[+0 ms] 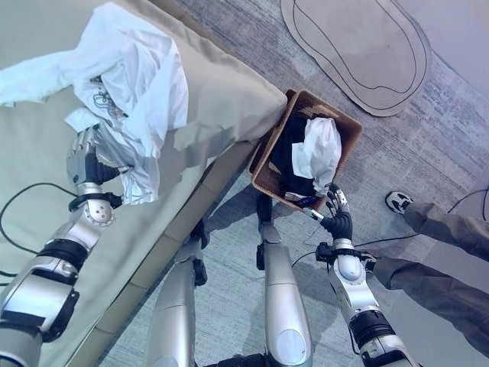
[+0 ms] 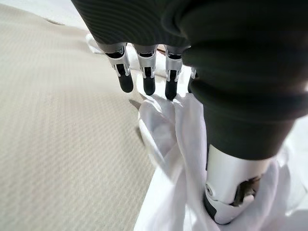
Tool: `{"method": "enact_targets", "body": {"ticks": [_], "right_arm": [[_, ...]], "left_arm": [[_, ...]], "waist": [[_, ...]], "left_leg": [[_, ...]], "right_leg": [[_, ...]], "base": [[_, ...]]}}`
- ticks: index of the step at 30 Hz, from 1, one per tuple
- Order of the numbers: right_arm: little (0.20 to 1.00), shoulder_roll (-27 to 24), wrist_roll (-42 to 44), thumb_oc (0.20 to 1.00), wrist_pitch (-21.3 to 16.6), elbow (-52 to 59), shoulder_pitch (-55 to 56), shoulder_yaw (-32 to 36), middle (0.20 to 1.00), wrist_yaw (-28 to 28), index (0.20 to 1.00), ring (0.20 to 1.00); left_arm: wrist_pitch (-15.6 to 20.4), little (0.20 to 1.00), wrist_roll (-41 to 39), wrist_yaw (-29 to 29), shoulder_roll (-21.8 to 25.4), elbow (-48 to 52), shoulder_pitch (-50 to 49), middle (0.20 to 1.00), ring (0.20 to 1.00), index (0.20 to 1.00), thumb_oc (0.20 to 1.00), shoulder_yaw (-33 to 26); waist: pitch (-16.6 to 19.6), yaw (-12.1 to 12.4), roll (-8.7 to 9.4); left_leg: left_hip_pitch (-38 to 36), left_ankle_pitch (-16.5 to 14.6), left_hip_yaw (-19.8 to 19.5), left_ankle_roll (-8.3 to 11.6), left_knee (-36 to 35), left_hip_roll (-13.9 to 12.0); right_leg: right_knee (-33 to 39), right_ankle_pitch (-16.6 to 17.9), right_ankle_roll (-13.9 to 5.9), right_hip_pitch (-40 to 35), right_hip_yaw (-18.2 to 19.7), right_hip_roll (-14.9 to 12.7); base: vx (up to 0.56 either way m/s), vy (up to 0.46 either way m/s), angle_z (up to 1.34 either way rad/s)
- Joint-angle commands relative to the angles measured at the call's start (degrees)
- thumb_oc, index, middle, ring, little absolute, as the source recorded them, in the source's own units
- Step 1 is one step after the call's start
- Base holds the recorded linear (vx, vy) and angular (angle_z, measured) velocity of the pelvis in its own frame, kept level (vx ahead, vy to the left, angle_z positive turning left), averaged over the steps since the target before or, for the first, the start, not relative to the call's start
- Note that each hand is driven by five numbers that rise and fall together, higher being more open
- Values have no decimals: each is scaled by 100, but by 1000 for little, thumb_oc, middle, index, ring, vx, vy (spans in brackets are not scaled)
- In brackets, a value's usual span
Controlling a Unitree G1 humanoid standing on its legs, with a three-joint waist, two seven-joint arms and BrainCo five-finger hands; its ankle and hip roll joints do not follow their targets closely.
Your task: Pick up clothes into the bucket
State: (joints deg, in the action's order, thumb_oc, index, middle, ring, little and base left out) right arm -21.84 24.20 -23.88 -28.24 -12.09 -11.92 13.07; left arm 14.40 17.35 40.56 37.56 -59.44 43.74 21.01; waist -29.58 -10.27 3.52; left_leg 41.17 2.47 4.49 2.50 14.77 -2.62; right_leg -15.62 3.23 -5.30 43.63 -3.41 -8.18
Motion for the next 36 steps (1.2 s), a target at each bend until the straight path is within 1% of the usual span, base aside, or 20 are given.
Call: {"method": "enact_targets", "body": {"ticks": [1,5,6,7,8,15,23,26,27,28,29,30,31,32,33,34,35,36], "right_arm": [[1000,-233,19,1000,-331,508,291,34,1000,85,1000,1000],[1000,-239,-26,1000,-305,432,210,55,1000,74,1000,1000],[1000,-240,-44,1000,-276,402,174,63,1000,62,1000,1000],[1000,-234,-50,1000,-269,367,153,61,1000,44,1000,1000],[1000,-226,-56,1000,-261,369,131,72,1000,42,1000,1000],[1000,-206,-51,1000,-257,305,95,86,1000,-28,1000,1000],[1000,-143,-128,1000,-180,130,114,77,1000,-25,1000,1000],[1000,-105,-192,1000,-107,-50,112,61,1000,-13,1000,1000],[1000,-94,-321,1000,-52,-164,104,35,1000,12,1000,1000],[1000,-94,-321,1000,-52,-164,104,34,1000,12,1000,1000],[1000,-115,-509,1000,9,-277,83,-8,1000,39,1000,1000],[1000,-189,-990,1000,137,-390,2,-119,1000,150,1000,1000],[1000,-187,-991,1000,137,-390,0,-121,1000,151,1000,1000],[1000,-264,-1302,1000,189,-438,-58,-227,1000,187,1000,1000],[1000,-262,-1302,1000,189,-439,-60,-229,1000,188,1000,1000],[1000,-269,-1530,1000,262,-588,-166,-337,1000,187,1000,1000],[1000,-267,-1531,1000,261,-590,-164,-341,1000,188,1000,1000],[1000,-278,-1686,1000,283,-577,-198,-401,1000,198,1000,1000]], "left_arm": [[6,1000,356,74,140,13,-68,1000,1000,1000,1000,-27],[-123,1000,682,-311,-9,-77,-7,1000,1000,1000,1000,344],[-124,479,767,-434,-43,-122,-16,479,479,479,479,422],[-110,373,803,-449,-59,-93,-7,373,373,373,373,442],[-76,200,772,-518,-116,-97,-27,200,200,200,200,445],[41,200,686,-567,-293,-24,-214,200,200,200,200,391],[174,200,513,-640,-452,139,-530,200,200,200,200,276],[245,200,422,-724,-607,196,-762,200,200,200,200,241],[311,200,353,-793,-714,316,-978,200,200,200,200,212],[310,200,353,-793,-714,317,-980,200,200,200,200,211],[369,200,297,-856,-792,379,-1134,200,200,200,200,172],[466,200,281,-925,-901,576,-1438,200,200,200,200,181],[465,200,281,-926,-899,578,-1439,200,200,200,200,179],[547,200,285,-974,-972,905,-1722,200,200,200,200,171],[545,200,285,-975,-969,909,-1724,200,200,200,200,168],[664,200,309,-1061,-1031,1269,-2068,200,200,200,200,200],[660,200,308,-1065,-1027,1279,-2079,200,200,200,200,195],[718,200,315,-1115,-1012,1485,-2230,200,200,200,200,183]], "waist": [[237,-48,38],[228,-80,22],[230,-85,25],[230,-84,21],[240,-84,22],[308,-65,19],[445,21,-20],[519,95,-48],[569,165,-66],[563,165,-65],[631,208,-83],[702,322,-113],[710,314,-112],[777,415,-136],[786,407,-135],[894,537,-174],[884,532,-173],[928,579,-182]], "left_leg": [[426,-187,-191,32,689,-194],[458,-202,-187,20,720,-178],[443,-206,-175,15,713,-173],[439,-212,-170,11,720,-172],[423,-216,-166,8,713,-169],[337,-210,-164,12,656,-154],[-75,-185,-194,29,451,-96],[-415,-169,-203,35,290,-87],[-684,-167,-222,34,167,-82],[-693,-166,-222,34,163,-81],[-858,-136,-242,34,46,-72],[-1219,-153,-251,44,-107,-79],[-1215,-129,-255,42,-128,-72],[-1509,-144,-277,47,-232,-69],[-1503,-121,-281,45,-252,-63],[-1781,-99,-338,56,-431,-59],[-1805,-94,-341,57,-445,-59],[-1925,-82,-358,62,-508,-60]], "right_leg": [[-160,114,-401,-74,139,-296],[-173,129,-401,-23,164,-298],[-167,135,-403,-36,164,-298],[-173,134,-400,-23,172,-297],[-170,129,-399,-34,179,-295],[-120,116,-391,-120,150,-297],[-24,98,-399,-528,78,-342],[69,99,-407,-844,23,-374],[147,93,-418,-1116,-13,-403],[150,93,-418,-1124,-13,-403],[233,108,-425,-1279,-48,-421],[366,96,-445,-1676,-113,-437],[384,113,-446,-1673,-118,-442],[511,86,-454,-1995,-184,-451],[528,104,-455,-1991,-189,-455],[714,107,-465,-2316,-280,-467],[728,111,-465,-2342,-286,-466],[792,109,-463,-2468,-328,-464]], "base": [[0,0,0],[0,0,0],[0,0,0],[6,33,1],[0,0,0],[0,0,0],[17,-5,2],[50,1,5],[74,3,5],[88,-8,2],[124,-34,0],[121,-32,1],[148,-59,3],[64,-30,4],[142,-63,10],[73,-32,12],[96,-57,21],[46,-49,20]]}}
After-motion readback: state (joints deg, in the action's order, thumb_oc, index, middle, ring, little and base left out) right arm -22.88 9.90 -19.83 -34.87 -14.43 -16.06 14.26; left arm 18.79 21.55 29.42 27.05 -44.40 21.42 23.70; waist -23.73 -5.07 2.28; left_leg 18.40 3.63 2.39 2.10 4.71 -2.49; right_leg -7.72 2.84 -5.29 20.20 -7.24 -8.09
